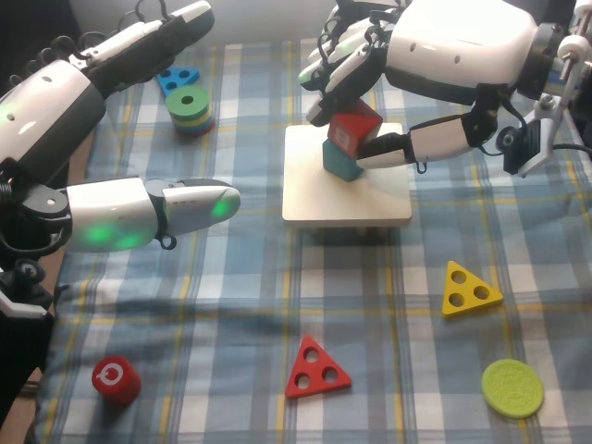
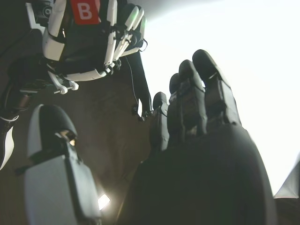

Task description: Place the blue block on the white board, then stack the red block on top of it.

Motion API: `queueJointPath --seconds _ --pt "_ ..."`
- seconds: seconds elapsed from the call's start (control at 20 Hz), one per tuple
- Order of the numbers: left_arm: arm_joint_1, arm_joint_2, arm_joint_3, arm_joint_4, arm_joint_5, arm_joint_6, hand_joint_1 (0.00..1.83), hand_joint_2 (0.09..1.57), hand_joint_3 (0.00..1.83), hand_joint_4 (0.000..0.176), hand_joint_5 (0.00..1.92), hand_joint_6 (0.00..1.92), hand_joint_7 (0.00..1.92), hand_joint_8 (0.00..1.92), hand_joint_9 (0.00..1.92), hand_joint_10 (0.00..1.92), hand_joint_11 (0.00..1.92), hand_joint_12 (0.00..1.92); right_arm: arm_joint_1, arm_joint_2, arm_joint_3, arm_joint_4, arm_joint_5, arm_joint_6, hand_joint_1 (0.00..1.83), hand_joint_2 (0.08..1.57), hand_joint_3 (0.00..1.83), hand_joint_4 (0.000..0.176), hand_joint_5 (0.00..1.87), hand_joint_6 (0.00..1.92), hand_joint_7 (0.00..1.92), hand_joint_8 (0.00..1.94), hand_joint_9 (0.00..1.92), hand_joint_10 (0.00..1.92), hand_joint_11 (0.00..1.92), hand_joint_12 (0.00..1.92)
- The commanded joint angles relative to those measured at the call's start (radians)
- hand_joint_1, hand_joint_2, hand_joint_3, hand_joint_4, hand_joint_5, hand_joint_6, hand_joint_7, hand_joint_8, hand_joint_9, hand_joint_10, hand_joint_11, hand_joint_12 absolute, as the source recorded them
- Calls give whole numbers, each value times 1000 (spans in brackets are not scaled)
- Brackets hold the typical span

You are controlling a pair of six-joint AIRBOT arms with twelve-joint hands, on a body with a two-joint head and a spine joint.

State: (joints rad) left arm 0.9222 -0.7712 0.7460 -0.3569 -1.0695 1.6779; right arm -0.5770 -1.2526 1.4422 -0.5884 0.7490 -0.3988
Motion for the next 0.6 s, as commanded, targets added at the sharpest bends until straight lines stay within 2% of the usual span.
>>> queueJointPath --seconds 0.0,0.2,0.25,0.3,0.4,0.55 --pt "-15 -4 3 23 -116 -8 782 895 0 128 205 1 249 1 258 2 0 789 13 -4 1 39 97 2 1043 1002 0 0 892 9 694 0 579 3 80 966" --pt "-15 -4 4 23 -116 -17 770 898 0 122 211 2 250 2 256 3 0 748 13 -4 1 39 97 2 1062 998 0 0 874 0 693 0 581 2 80 966" --pt "-15 -4 4 23 -116 -17 761 898 0 125 205 1 243 1 248 2 0 723 13 -4 1 39 97 2 1059 1000 0 0 861 0 685 0 575 0 76 962" --pt "-15 -4 4 23 -116 -17 774 897 0 118 210 3 244 2 250 3 0 718 13 -4 1 39 97 2 1060 998 0 0 835 0 676 0 564 0 78 926" --pt "-15 -4 5 23 -116 -17 783 897 0 115 210 2 243 1 249 2 0 698 13 -4 1 39 97 2 1050 997 0 0 787 0 643 0 539 0 66 912" --pt "-15 -5 5 23 -116 -17 769 897 0 119 215 2 250 2 254 2 0 718 13 -4 2 39 97 2 1028 991 0 0 719 0 604 0 536 2 72 955"
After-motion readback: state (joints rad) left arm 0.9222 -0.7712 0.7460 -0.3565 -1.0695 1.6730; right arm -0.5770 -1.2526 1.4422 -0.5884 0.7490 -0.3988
